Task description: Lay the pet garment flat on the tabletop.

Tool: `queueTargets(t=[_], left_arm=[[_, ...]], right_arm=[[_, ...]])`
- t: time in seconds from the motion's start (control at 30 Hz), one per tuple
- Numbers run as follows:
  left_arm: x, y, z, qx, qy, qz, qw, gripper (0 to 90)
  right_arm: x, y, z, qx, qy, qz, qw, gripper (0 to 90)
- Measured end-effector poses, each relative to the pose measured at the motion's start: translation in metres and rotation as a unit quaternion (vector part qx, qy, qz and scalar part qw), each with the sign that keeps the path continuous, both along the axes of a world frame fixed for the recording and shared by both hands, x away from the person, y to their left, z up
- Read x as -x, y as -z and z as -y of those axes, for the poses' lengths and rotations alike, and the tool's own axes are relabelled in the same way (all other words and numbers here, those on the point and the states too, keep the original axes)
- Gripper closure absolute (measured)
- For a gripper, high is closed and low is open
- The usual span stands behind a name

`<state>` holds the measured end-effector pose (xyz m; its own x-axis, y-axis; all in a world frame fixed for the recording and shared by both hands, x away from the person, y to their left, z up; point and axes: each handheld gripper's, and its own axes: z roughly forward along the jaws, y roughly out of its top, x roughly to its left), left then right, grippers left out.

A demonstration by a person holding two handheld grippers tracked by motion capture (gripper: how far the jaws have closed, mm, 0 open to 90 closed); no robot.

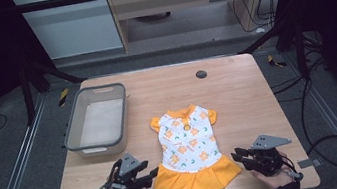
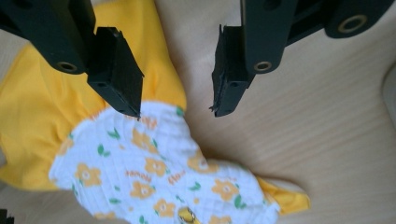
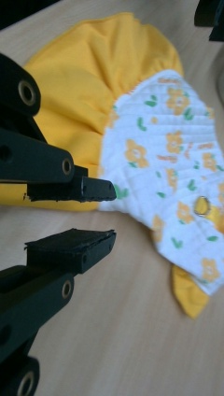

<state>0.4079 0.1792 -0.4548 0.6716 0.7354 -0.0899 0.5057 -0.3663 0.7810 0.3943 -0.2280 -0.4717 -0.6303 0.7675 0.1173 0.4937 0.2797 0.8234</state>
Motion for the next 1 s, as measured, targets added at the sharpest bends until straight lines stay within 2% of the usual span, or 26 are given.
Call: queueTargets(t=[0.17,0.37,0.47,0.5,0.53,0.57,0.67,0.7,0.77,0.83,0.87,1.0], left_arm=[[-0.022,-0.01,0.011,-0.006,0.005,0.024,0.9997,62.5],[-0.045,-0.009,0.037,-0.028,0.001,0.028,0.9992,77.2],[-0.056,-0.001,0.051,-0.029,0.012,0.015,0.9994,78.8],[-0.059,0.004,0.055,-0.033,0.014,0.009,0.9993,78.8],[-0.064,0.013,0.061,-0.05,0.015,-0.004,0.9986,78.8],[-0.064,0.013,0.061,-0.05,0.015,-0.004,0.9986,78.8],[-0.068,0.025,0.062,-0.066,0.016,-0.02,0.9975,78.8],[-0.069,0.031,0.06,-0.079,0.014,-0.03,0.9963,78.8],[-0.069,0.037,0.059,-0.088,0.014,-0.033,0.9955,78.3],[-0.069,0.038,0.058,-0.079,0.013,-0.033,0.9962,78.0],[-0.069,0.038,0.059,-0.08,0.012,-0.033,0.9962,78.0],[-0.072,0.039,0.059,-0.076,0.009,-0.025,0.9968,78.0]], right_arm=[[-0.015,-0.009,-0.005,-0.027,0.008,0.023,0.9993,84.0],[-0.041,-0.008,-0.025,-0.014,0.001,0.026,0.9996,88.8],[-0.055,-0.003,-0.039,-0.012,-0.007,0.016,0.9998,89.3],[-0.062,0.003,-0.048,-0.008,-0.011,0.006,0.9999,88.9],[-0.065,0.007,-0.053,-0.001,-0.014,0.002,0.9999,88.7],[-0.065,0.007,-0.053,-0.001,-0.014,0.002,0.9999,88.7],[-0.069,0.017,-0.062,0.029,-0.019,-0.008,0.9994,87.8],[-0.07,0.02,-0.063,0.037,-0.018,-0.013,0.9991,87.7],[-0.07,0.026,-0.064,0.053,-0.018,-0.027,0.9981,87.3],[-0.07,0.029,-0.064,0.06,-0.016,-0.039,0.9973,87.0],[-0.069,0.03,-0.064,0.066,-0.016,-0.038,0.9969,87.0],[-0.072,0.031,-0.066,0.065,-0.012,-0.035,0.9972,87.1]])
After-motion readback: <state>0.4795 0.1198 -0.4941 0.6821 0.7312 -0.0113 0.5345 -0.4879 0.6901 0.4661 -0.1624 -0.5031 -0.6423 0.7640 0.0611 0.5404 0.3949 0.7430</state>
